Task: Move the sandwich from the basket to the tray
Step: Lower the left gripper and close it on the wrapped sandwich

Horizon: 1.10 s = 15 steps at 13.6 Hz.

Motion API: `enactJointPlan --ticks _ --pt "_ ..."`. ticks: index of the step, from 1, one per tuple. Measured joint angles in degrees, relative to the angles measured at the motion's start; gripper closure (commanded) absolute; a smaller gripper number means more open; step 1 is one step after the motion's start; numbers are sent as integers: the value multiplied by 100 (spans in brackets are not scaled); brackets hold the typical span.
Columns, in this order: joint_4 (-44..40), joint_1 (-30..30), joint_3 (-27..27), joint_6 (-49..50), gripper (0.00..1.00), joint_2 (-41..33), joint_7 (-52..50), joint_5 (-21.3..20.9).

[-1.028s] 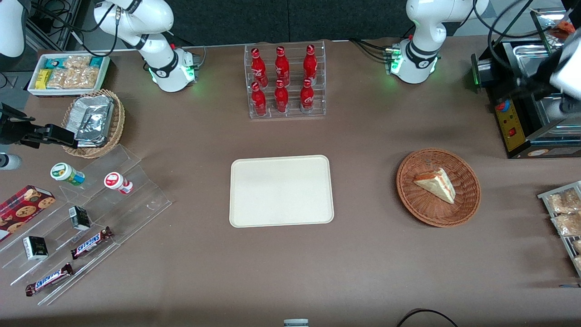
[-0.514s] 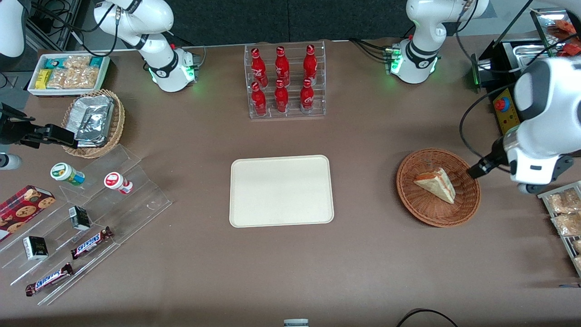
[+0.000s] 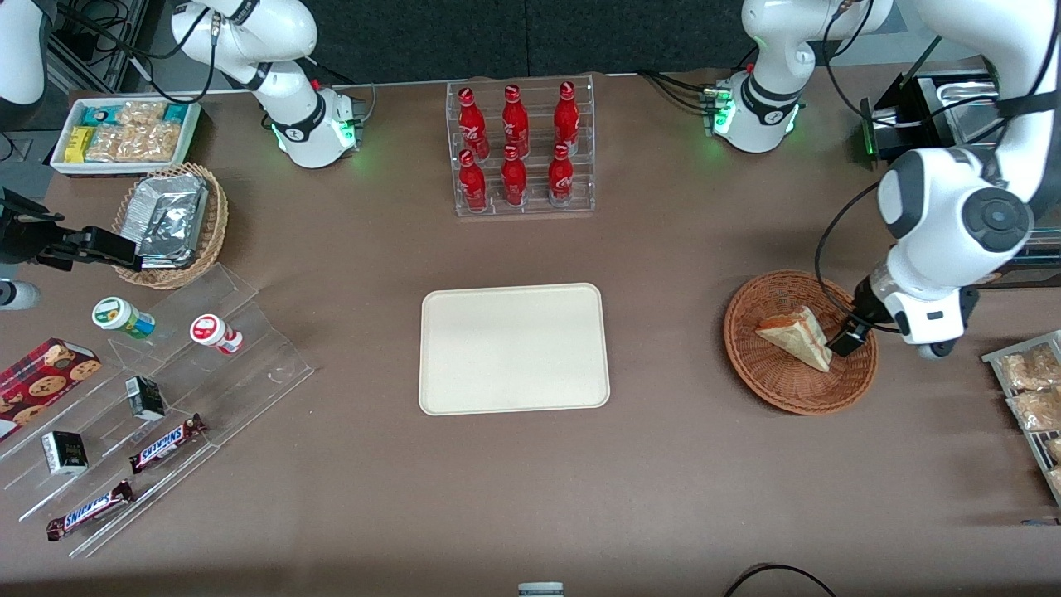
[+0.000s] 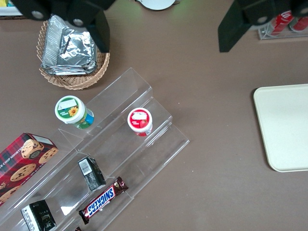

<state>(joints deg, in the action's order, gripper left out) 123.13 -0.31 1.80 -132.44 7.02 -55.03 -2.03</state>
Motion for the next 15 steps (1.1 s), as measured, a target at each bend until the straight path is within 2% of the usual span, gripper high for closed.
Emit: enactJointPlan --ticks 11,15 --pt "918 17 23 -1238 0 80 -354 68" --pt "1008 27 51 -1467 0 258 -399 71"
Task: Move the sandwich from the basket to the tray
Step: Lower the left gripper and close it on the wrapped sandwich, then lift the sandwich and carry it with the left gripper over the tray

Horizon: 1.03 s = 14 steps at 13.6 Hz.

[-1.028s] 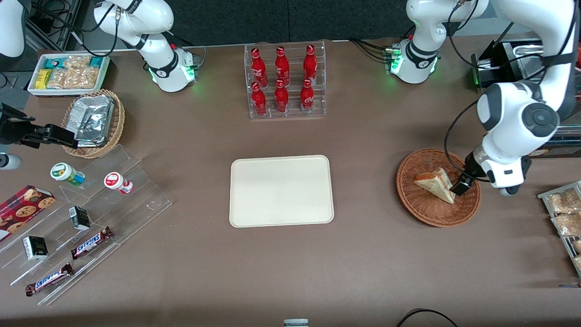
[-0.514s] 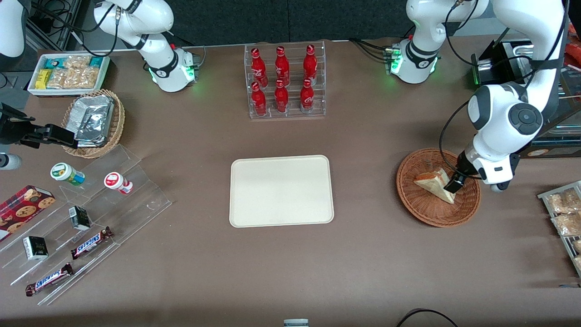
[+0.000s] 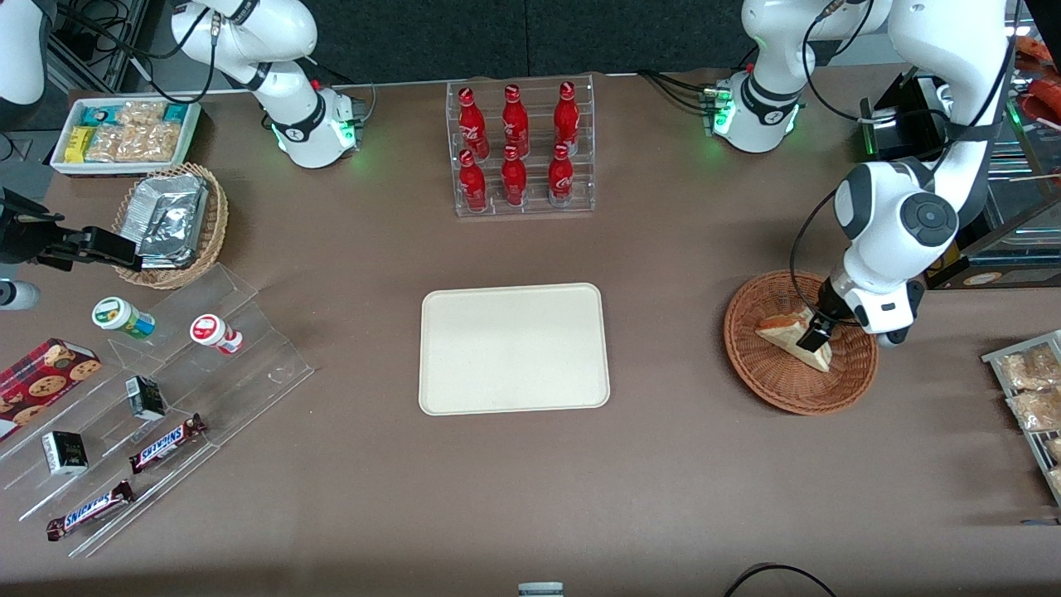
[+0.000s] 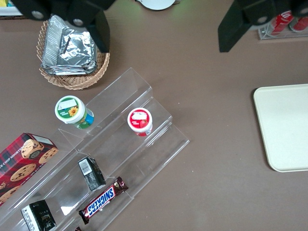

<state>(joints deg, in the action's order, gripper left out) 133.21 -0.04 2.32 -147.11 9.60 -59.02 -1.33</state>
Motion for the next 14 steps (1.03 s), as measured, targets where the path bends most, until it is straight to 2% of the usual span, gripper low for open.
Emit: enactJointPlan --ticks 3,4,6,8,9,12,14 --pt "3 119 16 -28 1 147 -38 1" --pt "3 141 22 -34 14 196 -54 1" --pt "3 149 29 -45 64 260 -64 1" --pt "3 149 30 -48 97 278 -67 1" --pt "-1 149 30 -48 100 277 -67 1" --pt "-70 150 31 15 100 264 -67 0" --pt "-434 207 41 771 100 182 -59 -10"
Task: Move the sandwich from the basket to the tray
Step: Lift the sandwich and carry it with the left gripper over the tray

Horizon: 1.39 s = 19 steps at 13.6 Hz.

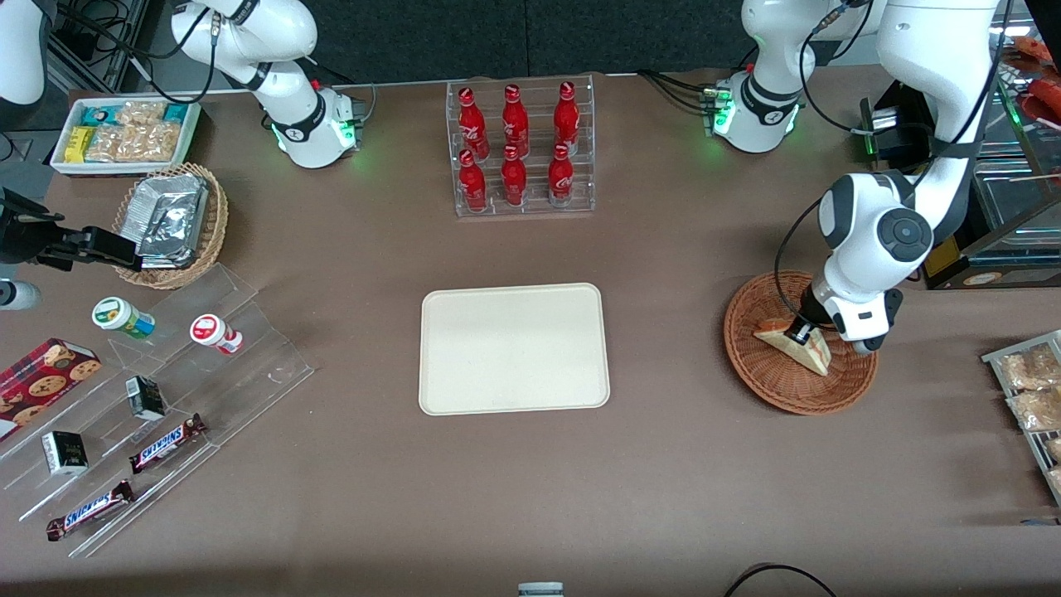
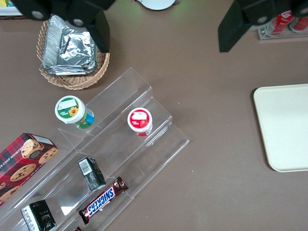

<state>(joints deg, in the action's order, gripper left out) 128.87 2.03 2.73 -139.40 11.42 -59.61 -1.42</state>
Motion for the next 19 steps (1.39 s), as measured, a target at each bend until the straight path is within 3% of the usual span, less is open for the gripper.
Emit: enactJointPlan --ticks 4,7,12,16,19 --pt "-1525 731 31 2740 100 -439 2 -172" --pt "-2531 1542 47 3781 100 -470 -9 -196" --pt "-3177 2797 63 3398 100 212 -34 -197" --pt "-3804 3616 58 2636 100 1353 -44 -218" --pt "-4310 3883 48 2083 100 2210 -52 -371"
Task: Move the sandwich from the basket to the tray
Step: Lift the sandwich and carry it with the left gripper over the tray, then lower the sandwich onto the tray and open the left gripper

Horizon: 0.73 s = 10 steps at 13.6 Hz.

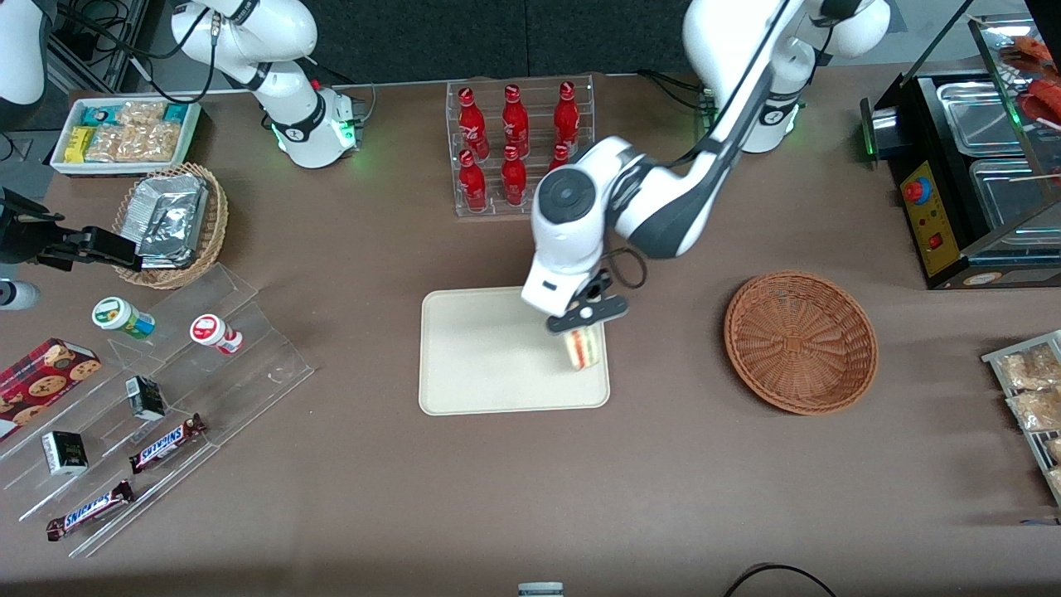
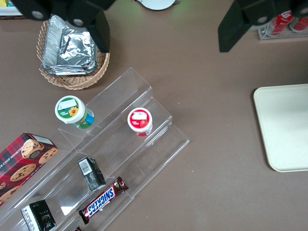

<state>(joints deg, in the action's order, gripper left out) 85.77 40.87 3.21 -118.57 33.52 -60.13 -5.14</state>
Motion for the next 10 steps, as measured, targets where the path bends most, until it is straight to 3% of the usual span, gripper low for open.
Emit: enactJointPlan --ticks 4,10 --pt "-122 107 -6 -611 100 609 56 -422" --pt "-138 108 19 -885 100 798 624 -487"
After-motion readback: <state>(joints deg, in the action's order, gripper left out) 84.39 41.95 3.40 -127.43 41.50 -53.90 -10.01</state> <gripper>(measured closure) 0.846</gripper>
